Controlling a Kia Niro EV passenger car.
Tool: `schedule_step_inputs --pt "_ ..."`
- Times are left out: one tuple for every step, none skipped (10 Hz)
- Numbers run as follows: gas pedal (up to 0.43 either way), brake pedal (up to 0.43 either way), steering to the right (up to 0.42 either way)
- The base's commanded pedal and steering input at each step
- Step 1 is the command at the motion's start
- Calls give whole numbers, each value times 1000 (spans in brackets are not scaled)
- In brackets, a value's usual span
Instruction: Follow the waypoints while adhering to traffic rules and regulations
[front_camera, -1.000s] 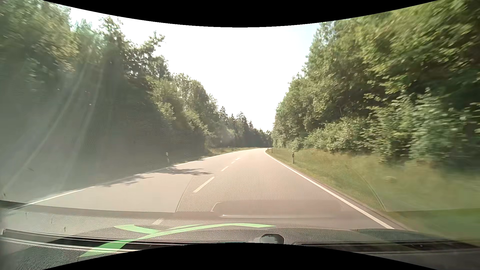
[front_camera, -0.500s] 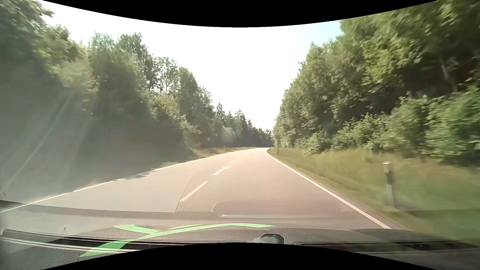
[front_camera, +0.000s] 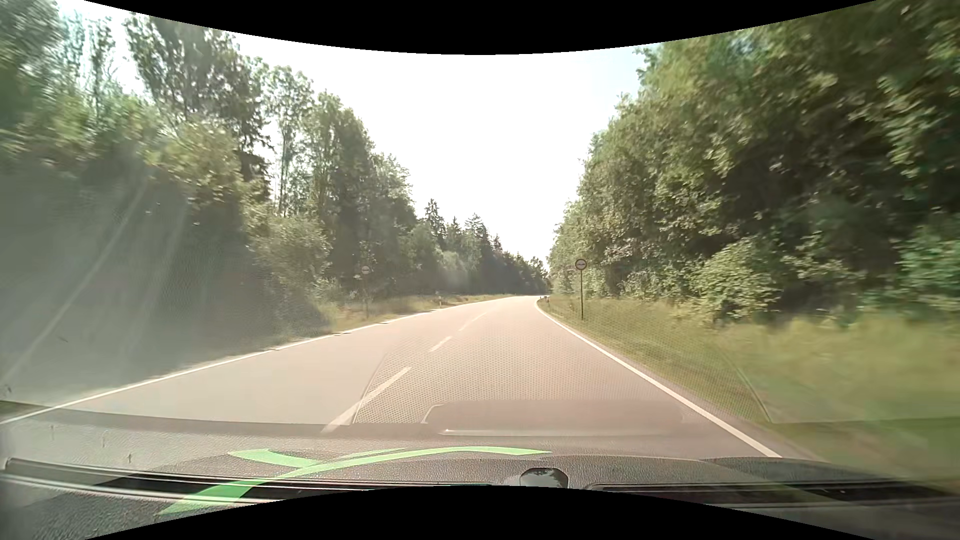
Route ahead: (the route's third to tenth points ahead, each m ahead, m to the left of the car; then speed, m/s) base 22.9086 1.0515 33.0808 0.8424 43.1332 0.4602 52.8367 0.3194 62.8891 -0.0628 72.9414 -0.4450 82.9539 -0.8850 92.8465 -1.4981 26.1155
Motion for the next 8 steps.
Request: schedule_step_inputs --pt "197 0 0" --pt "197 0 0" --pt "197 0 0" --pt "197 0 1" --pt "209 0 1" --pt "209 0 2" --pt "220 0 3" --pt "220 0 3"
